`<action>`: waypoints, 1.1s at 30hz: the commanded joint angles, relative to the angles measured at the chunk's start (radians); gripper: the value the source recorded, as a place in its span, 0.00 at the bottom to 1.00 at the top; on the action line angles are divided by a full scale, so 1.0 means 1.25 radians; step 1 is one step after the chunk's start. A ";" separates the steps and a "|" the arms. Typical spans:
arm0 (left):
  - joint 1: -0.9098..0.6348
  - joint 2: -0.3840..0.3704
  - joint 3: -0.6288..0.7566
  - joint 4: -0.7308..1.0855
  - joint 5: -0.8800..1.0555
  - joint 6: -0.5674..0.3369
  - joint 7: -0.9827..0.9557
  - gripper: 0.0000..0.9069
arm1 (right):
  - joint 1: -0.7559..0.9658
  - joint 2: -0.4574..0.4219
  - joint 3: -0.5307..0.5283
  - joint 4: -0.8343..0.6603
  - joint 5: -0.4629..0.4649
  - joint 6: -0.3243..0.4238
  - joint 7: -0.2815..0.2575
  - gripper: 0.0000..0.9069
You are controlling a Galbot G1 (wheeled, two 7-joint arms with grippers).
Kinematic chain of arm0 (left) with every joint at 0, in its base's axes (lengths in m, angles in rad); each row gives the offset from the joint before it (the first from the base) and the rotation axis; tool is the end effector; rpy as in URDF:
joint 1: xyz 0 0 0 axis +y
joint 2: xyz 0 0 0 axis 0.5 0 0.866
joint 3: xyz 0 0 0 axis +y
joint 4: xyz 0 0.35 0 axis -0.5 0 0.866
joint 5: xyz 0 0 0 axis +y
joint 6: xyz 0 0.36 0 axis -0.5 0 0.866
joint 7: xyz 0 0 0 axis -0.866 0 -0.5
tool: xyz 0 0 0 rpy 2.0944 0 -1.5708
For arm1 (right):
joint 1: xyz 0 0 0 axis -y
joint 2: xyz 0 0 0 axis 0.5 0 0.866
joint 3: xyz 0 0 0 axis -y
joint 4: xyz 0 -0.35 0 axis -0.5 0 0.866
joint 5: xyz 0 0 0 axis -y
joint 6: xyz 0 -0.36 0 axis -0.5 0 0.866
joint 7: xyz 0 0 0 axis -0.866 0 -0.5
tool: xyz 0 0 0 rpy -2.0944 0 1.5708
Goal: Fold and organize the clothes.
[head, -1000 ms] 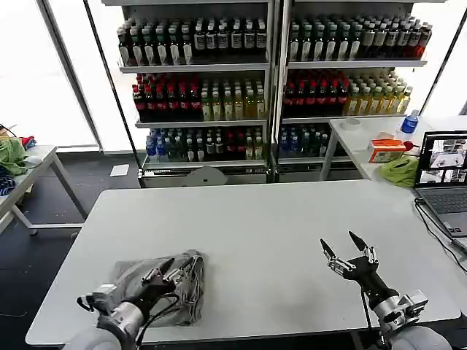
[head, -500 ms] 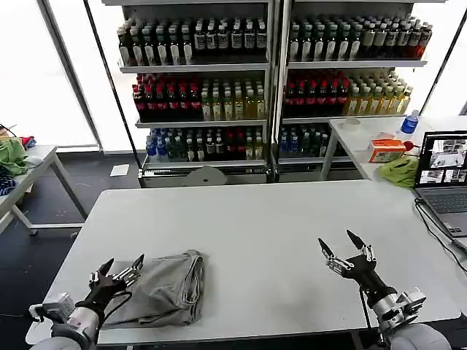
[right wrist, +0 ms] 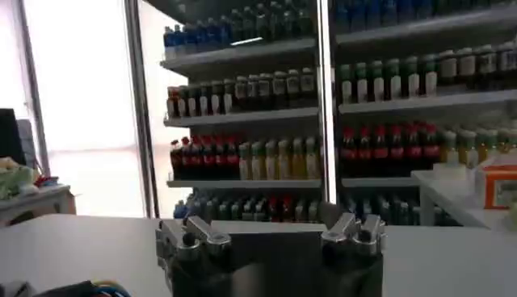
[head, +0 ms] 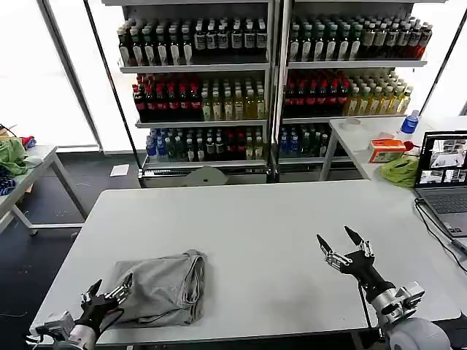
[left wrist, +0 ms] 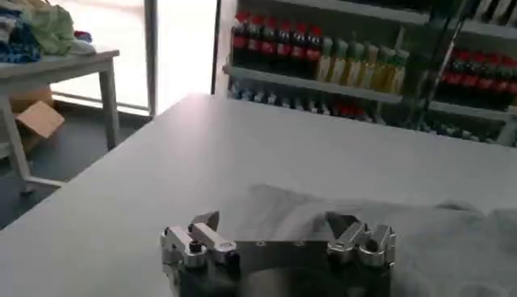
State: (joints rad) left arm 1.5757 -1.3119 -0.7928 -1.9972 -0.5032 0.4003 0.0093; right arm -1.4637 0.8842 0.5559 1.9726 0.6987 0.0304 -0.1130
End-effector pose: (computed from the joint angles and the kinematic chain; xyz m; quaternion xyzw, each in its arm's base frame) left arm 0.1861 0.1358 -0.3079 0.0449 -0.9718 0.0878 0.2141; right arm 0.2401 -0.1409 -0.2757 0.1677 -0.9851 -0.0297 0.0257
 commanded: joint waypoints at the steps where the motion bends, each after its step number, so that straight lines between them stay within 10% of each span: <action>1: 0.011 -0.022 -0.009 0.045 -0.012 -0.008 0.005 1.00 | 0.006 0.002 0.007 0.003 0.016 -0.003 0.000 1.00; 2: 0.010 -0.024 -0.008 0.045 -0.017 -0.007 0.005 1.00 | 0.008 0.002 0.008 0.002 0.018 -0.004 0.001 1.00; 4: 0.006 -0.028 -0.005 0.050 -0.034 -0.005 0.013 0.33 | 0.012 0.002 0.008 -0.002 0.018 -0.004 0.001 1.00; 6: 0.001 -0.036 0.000 0.048 -0.053 -0.005 0.008 0.01 | 0.013 0.001 0.006 -0.004 0.018 -0.004 0.000 1.00; 33: 0.004 -0.076 -0.091 -0.048 -0.236 0.024 -0.002 0.01 | 0.002 0.009 0.012 0.012 0.017 -0.001 0.000 1.00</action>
State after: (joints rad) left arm 1.5792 -1.3879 -0.8080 -2.0003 -0.7092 0.4102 0.0076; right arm -1.4620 0.8954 0.5711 1.9842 0.7180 0.0298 -0.1140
